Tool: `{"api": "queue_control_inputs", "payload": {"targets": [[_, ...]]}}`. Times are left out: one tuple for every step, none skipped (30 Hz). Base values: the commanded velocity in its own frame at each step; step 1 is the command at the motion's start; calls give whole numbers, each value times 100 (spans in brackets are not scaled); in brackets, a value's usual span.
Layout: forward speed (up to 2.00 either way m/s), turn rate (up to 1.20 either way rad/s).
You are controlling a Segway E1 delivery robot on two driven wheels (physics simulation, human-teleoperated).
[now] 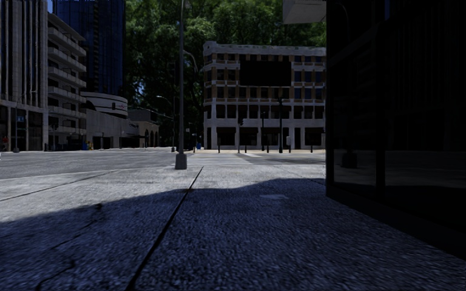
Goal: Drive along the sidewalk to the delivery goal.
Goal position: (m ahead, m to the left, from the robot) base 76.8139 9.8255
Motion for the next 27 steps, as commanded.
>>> {"api": "queue_control_inputs", "payload": {"targets": [[200, 25], [200, 25], [200, 25], [200, 25], [200, 25], [200, 21], [200, 21], [200, 16], [200, 0], [200, 0], [200, 0], [200, 0], [200, 0], [200, 0], [200, 0], [200, 0], [200, 0], [200, 0], [200, 0], [200, 0], [200, 0], [200, 0], [200, 0], [200, 0], [200, 0], [200, 0], [200, 0]]}}
